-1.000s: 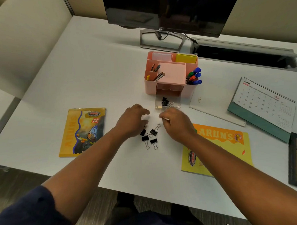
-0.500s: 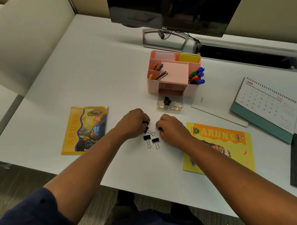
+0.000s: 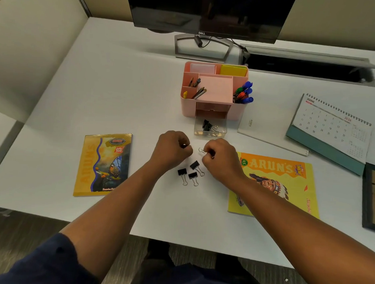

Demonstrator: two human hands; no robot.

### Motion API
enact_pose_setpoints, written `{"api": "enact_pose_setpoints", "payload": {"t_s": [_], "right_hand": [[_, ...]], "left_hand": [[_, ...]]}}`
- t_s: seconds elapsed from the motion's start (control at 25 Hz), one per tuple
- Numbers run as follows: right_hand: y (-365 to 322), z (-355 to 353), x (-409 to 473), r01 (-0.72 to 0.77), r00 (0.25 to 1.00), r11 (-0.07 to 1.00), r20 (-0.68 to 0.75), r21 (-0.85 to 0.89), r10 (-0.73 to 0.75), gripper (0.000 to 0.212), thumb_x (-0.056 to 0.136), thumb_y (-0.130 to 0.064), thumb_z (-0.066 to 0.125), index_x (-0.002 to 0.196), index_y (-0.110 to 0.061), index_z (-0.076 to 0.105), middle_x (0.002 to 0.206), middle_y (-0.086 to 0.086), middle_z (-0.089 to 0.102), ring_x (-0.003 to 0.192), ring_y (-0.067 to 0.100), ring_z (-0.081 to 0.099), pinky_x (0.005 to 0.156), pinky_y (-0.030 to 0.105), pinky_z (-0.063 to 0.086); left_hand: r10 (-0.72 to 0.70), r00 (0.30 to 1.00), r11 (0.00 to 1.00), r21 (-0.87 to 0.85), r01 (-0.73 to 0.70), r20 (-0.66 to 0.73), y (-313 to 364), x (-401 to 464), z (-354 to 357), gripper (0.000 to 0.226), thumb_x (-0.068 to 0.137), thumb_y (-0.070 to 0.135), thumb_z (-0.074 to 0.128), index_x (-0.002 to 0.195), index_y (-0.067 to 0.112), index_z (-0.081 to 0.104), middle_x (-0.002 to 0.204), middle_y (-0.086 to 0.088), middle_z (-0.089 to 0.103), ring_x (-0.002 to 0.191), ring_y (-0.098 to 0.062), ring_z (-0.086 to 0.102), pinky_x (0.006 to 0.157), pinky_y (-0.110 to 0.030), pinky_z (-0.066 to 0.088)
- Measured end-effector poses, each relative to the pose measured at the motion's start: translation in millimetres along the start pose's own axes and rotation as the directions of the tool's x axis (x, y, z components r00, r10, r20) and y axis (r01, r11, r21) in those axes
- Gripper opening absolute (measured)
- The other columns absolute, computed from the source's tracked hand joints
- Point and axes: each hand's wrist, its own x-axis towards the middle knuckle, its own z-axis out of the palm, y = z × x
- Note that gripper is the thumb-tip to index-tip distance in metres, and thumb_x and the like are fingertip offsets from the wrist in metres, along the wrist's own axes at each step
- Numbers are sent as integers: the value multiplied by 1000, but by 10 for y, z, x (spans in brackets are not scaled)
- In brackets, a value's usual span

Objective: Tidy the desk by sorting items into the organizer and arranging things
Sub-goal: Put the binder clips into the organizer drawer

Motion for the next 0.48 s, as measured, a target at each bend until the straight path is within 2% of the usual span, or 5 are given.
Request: {"api": "enact_pose_setpoints", "payload": {"t_s": [0.08,0.2,0.28,0.36,0.48], "right_hand": [[-55,-76,8,-235,965,912,-31,337,261,12,82,-5,66,89,-14,70,88,1,67,79,18,63,70,31,56],[-167,-149,23,-448,859,470,220,760,463,20,91,5,61,102,-10,67,97,9,66,90,23,65,83,37,62],[-238,-187,22,-474,839,320,309,820,449,22,94,8,57,104,-7,67,103,14,65,95,24,65,86,36,61],[-285,-209,7,-472,835,253,336,845,435,22,94,9,55,104,-6,69,107,15,66,99,26,65,86,33,60],[-282,-222,-15,-473,817,119,384,873,431,17,94,5,59,107,-1,69,105,15,69,101,28,67,85,32,60]], "left_hand": [[-103,995,934,-344,96,-3,88,-35,2,5,84,18,75,88,16,75,84,3,74,76,-11,69,72,-26,58],[-137,982,691,-698,189,131,187,-71,29,8,88,14,74,96,10,75,91,-7,74,86,-22,69,91,-44,59],[-136,977,595,-776,211,162,217,-92,73,11,91,13,71,99,7,73,94,-14,72,90,-28,68,97,-49,55],[-134,980,572,-796,197,146,220,-108,129,12,91,14,71,100,7,73,101,-18,73,100,-39,68,99,-51,54],[-144,984,569,-805,166,102,241,-132,178,12,90,14,71,99,8,74,101,-18,74,105,-40,68,98,-51,54]]}}
